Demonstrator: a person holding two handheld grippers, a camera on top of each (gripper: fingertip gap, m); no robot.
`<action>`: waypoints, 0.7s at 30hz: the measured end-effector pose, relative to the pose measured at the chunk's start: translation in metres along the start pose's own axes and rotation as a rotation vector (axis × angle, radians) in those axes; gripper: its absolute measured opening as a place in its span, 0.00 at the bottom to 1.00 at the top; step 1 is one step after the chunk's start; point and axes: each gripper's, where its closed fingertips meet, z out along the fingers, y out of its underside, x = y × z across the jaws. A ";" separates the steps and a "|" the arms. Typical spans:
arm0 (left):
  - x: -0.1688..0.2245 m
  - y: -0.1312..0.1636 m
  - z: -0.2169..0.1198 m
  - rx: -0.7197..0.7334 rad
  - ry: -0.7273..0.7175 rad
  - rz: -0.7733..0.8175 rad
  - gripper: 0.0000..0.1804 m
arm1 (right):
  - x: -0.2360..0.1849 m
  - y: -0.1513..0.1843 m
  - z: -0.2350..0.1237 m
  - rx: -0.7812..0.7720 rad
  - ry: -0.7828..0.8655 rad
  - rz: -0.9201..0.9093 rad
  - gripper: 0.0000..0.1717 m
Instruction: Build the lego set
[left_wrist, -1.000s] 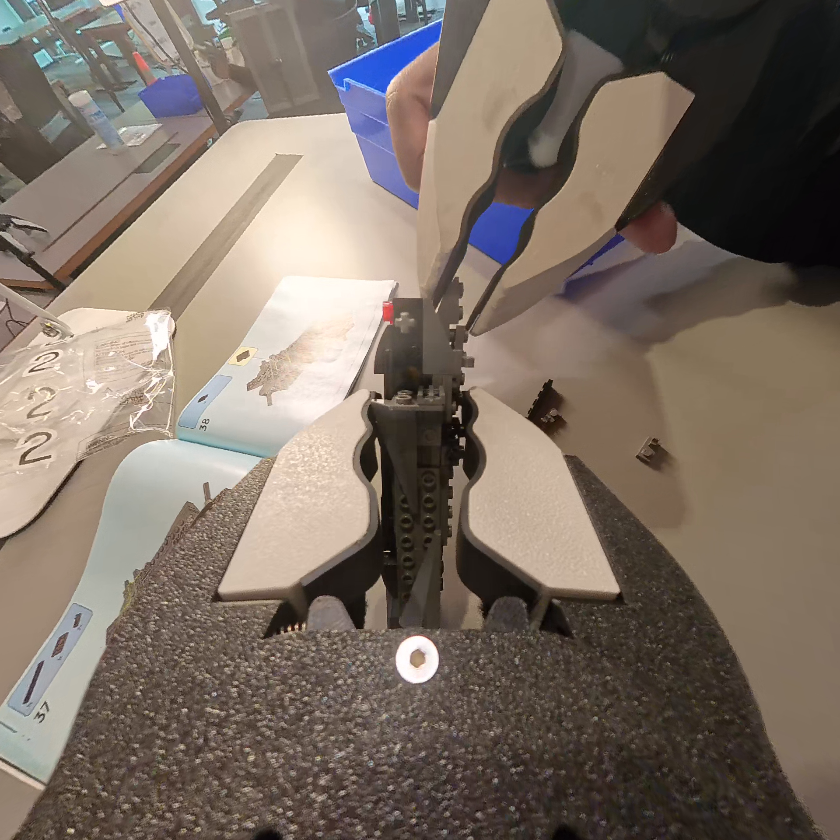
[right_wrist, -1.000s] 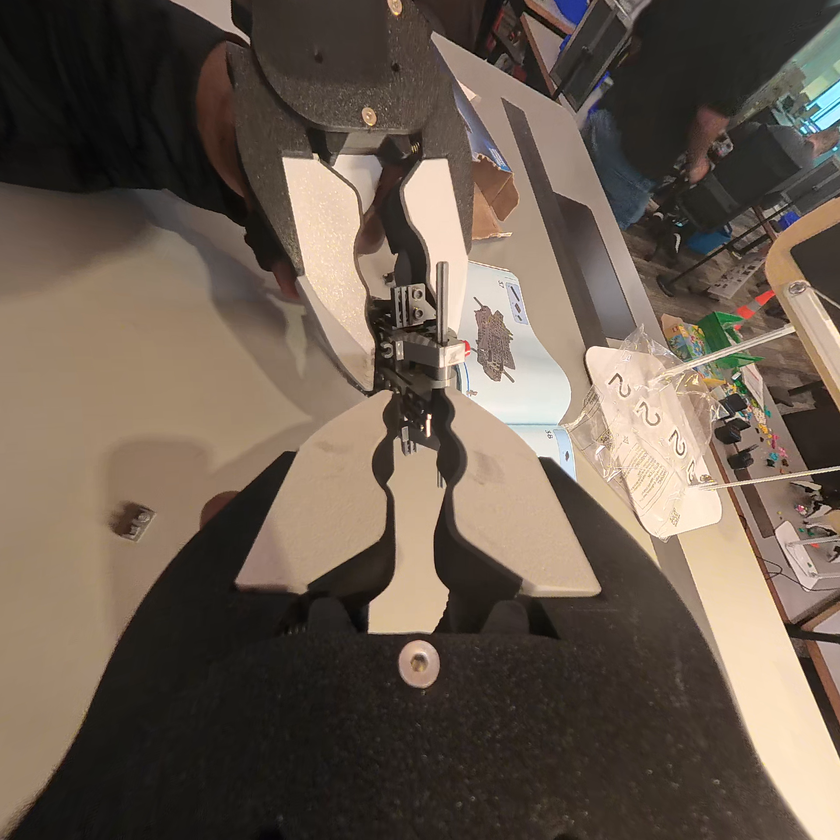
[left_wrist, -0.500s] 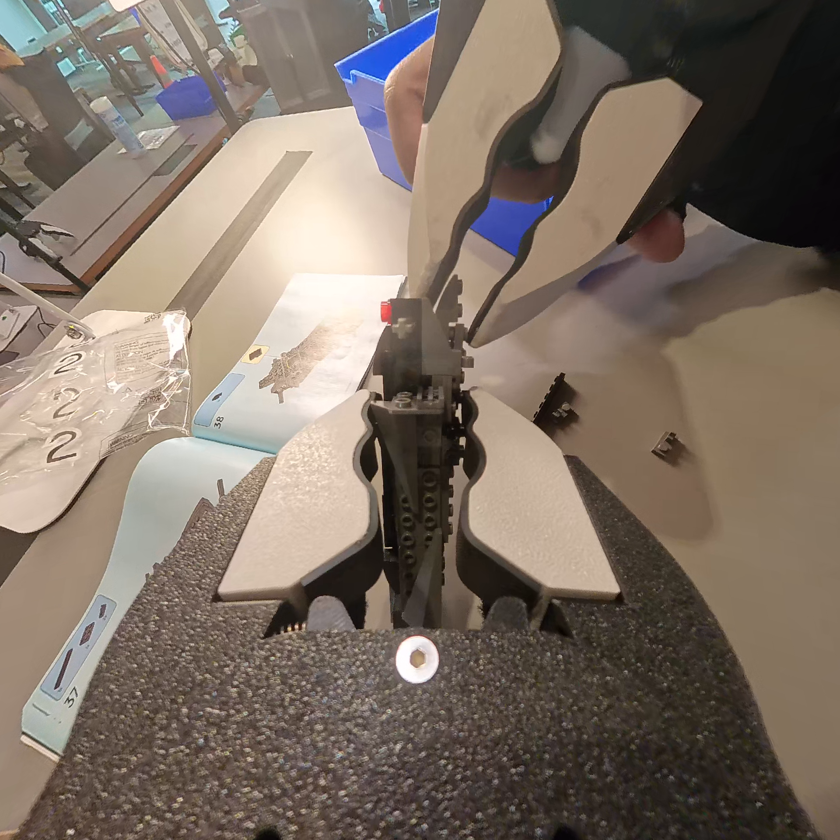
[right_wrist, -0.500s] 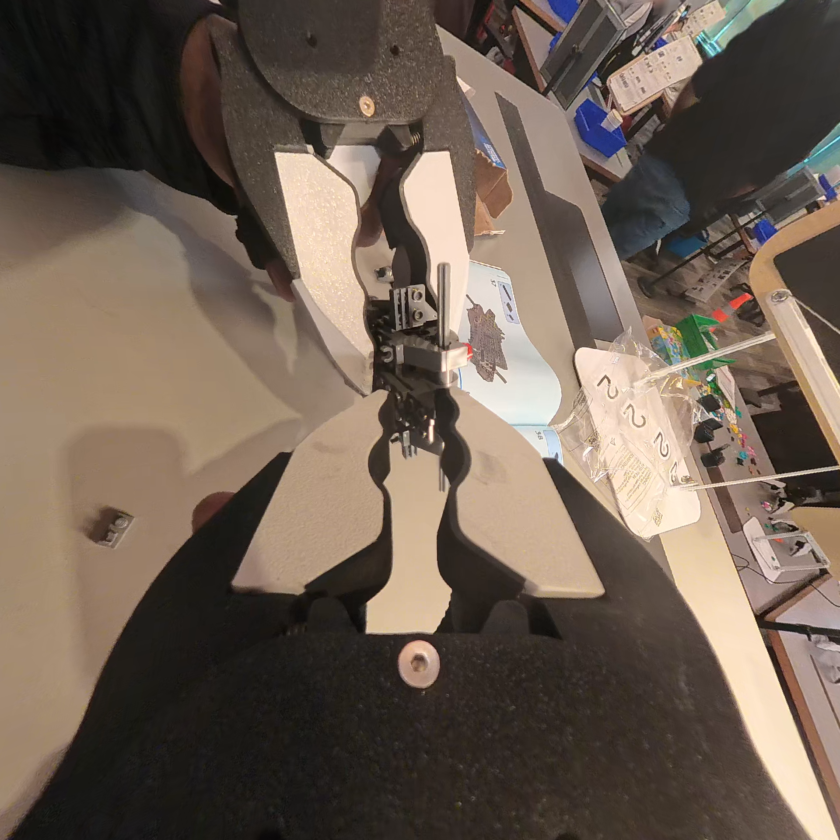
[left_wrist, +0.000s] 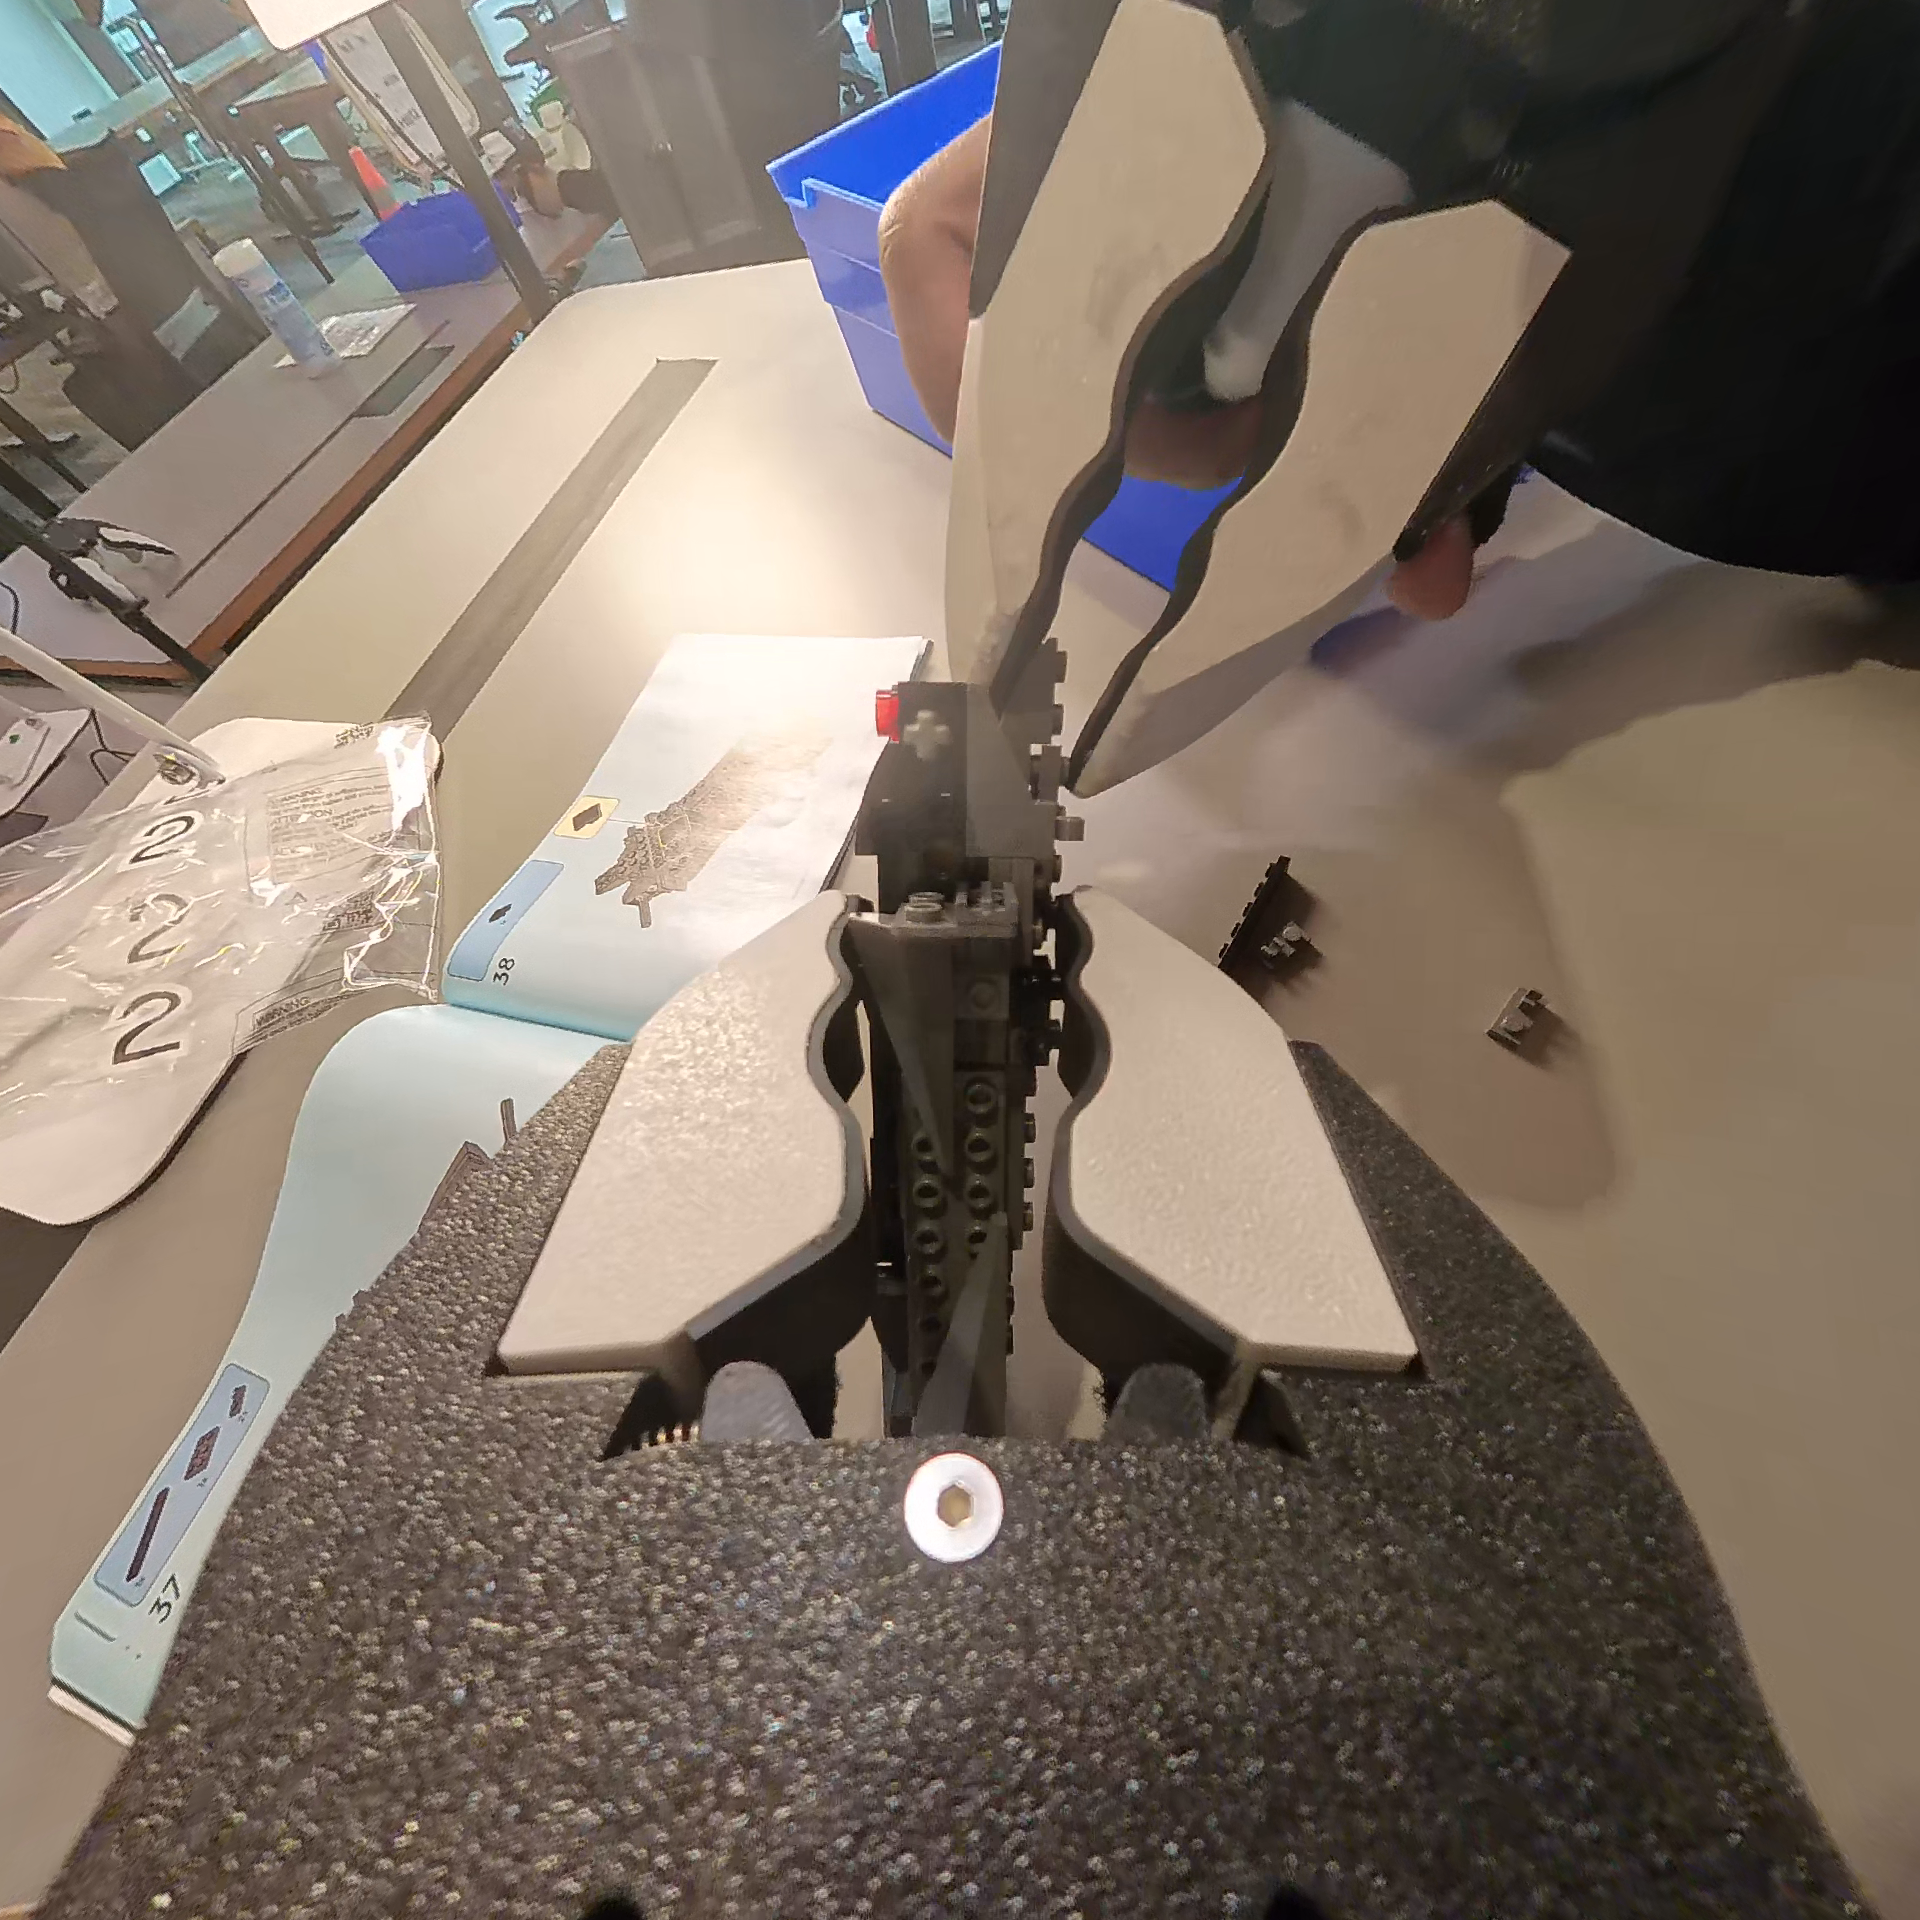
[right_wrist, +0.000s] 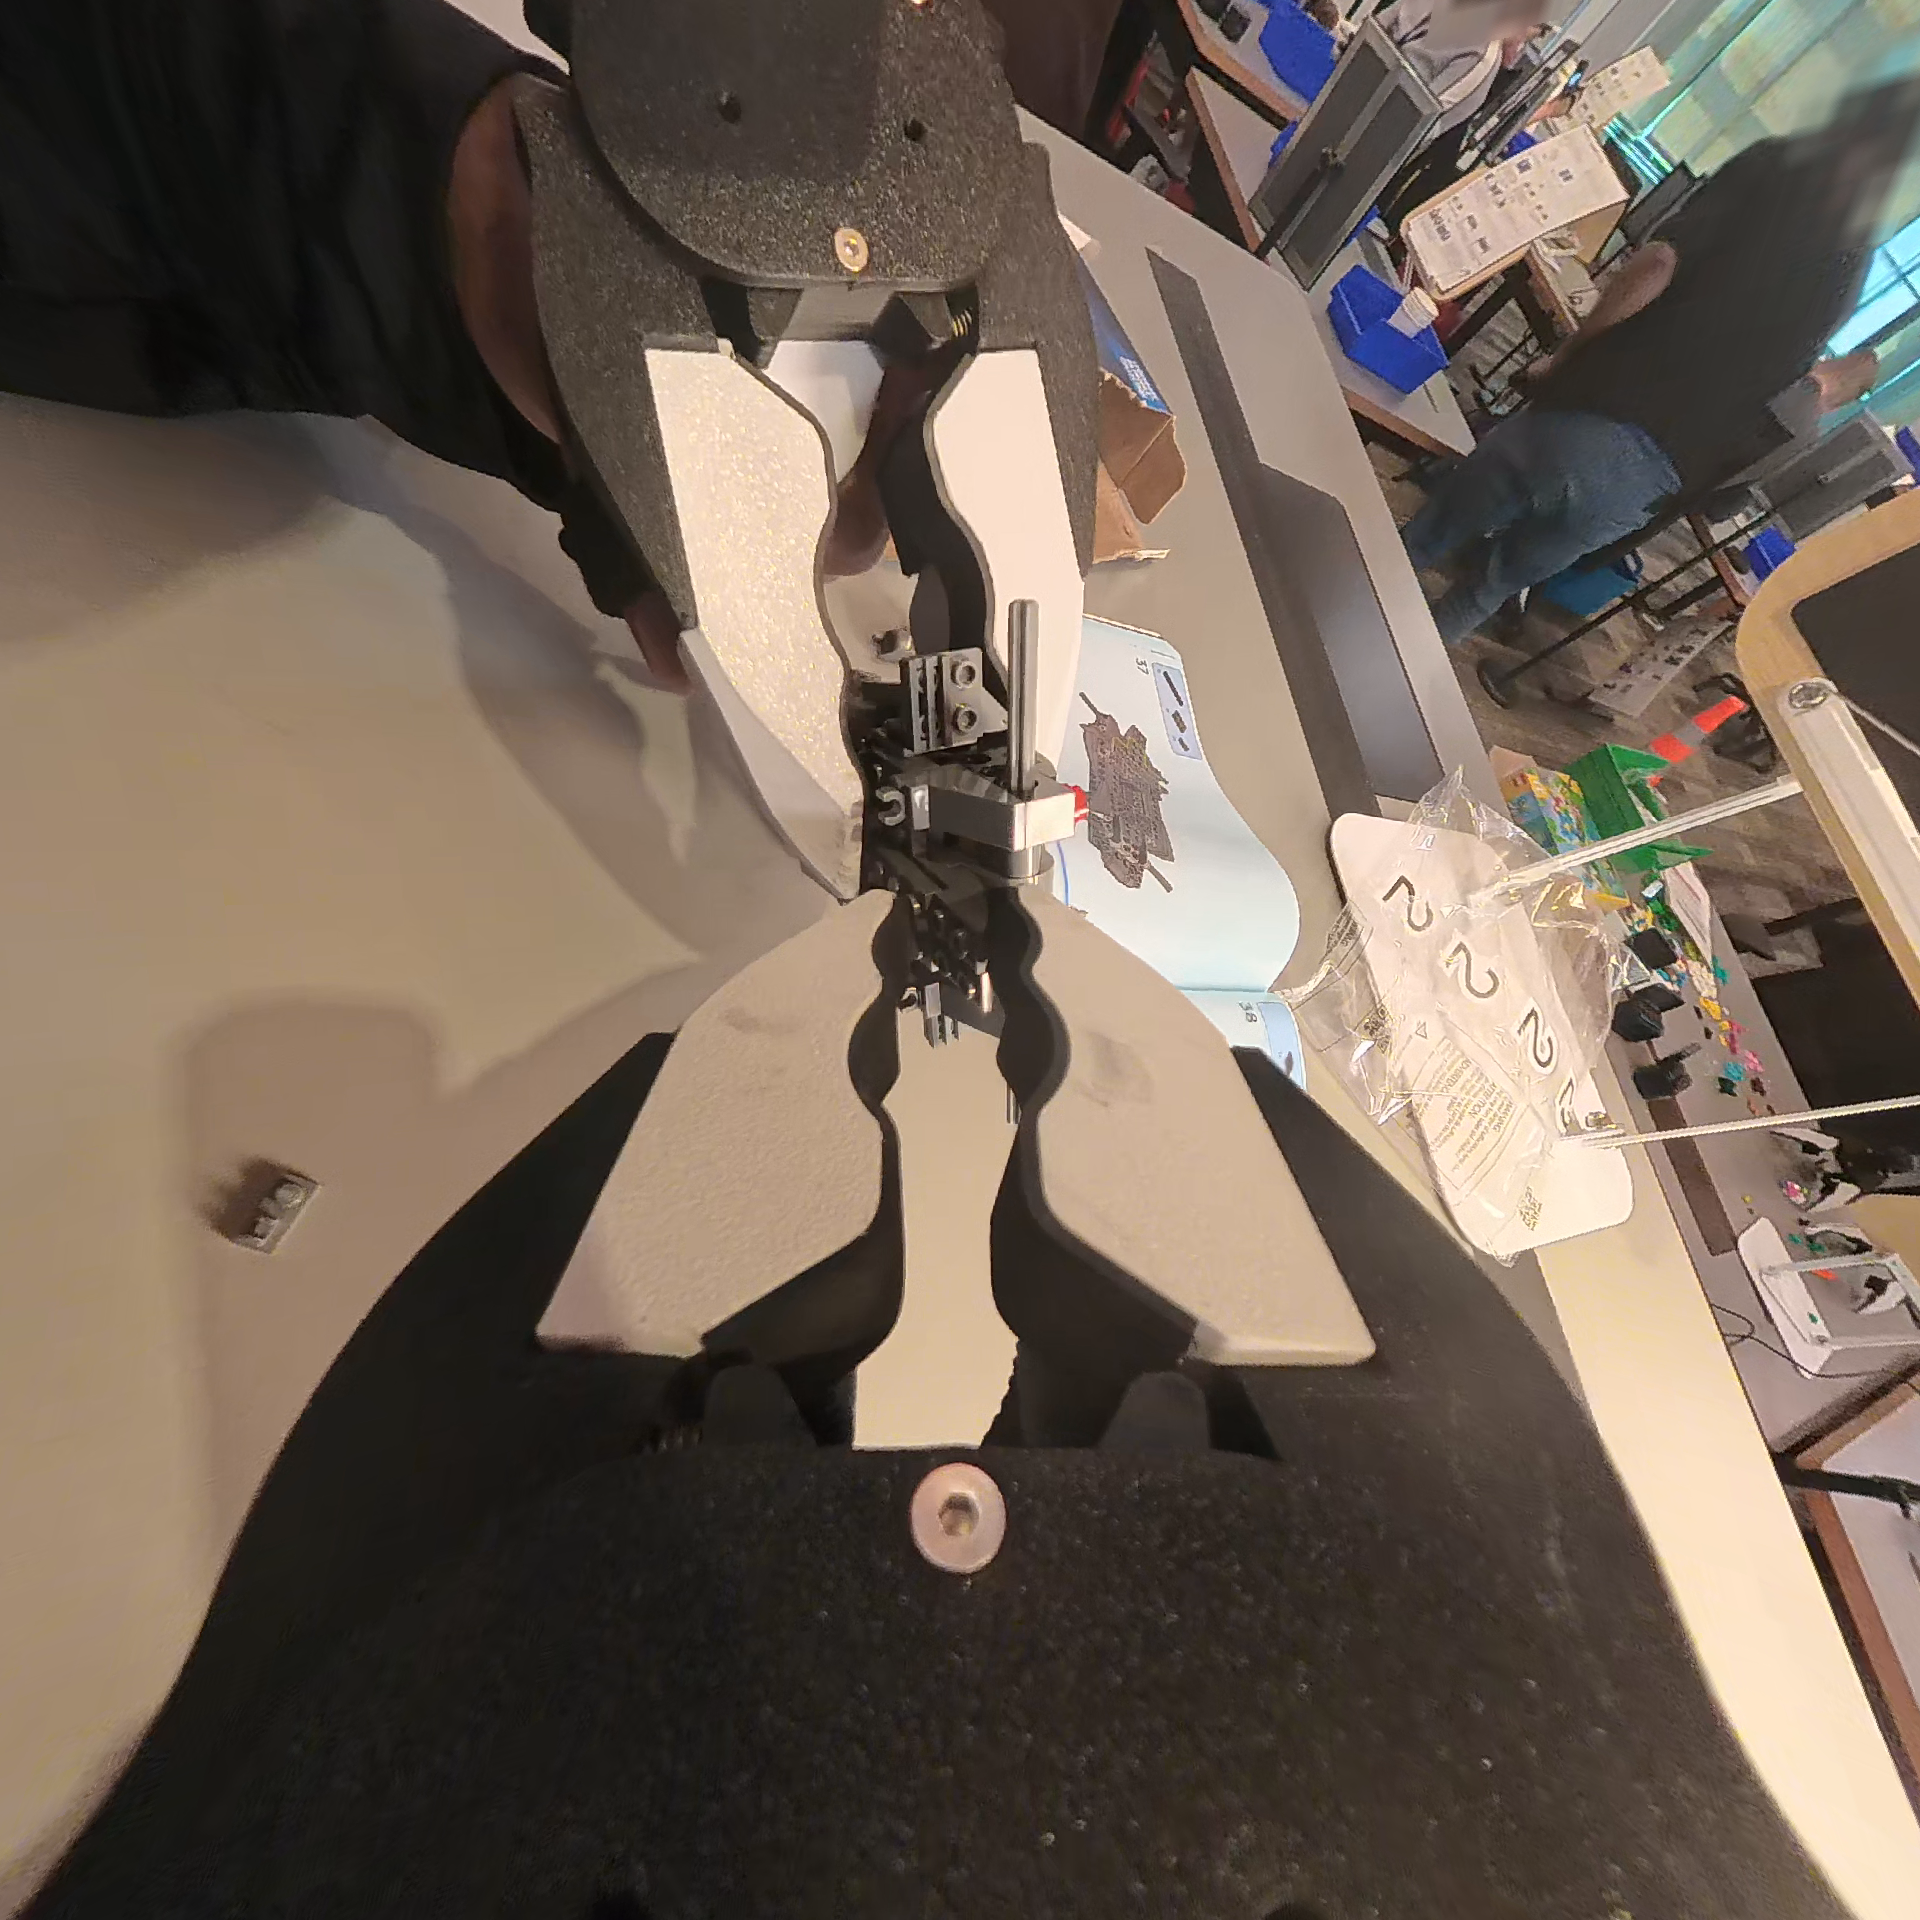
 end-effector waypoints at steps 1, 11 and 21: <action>0.000 0.000 0.000 0.001 0.000 0.000 0.19 | 0.000 0.000 0.000 0.005 -0.003 0.002 0.08; 0.000 0.001 0.002 0.004 0.015 -0.028 0.19 | 0.000 0.001 0.000 0.022 -0.020 0.015 0.08; -0.031 0.001 -0.006 0.092 -0.046 -0.306 0.19 | 0.032 -0.003 -0.003 0.049 0.171 0.213 0.18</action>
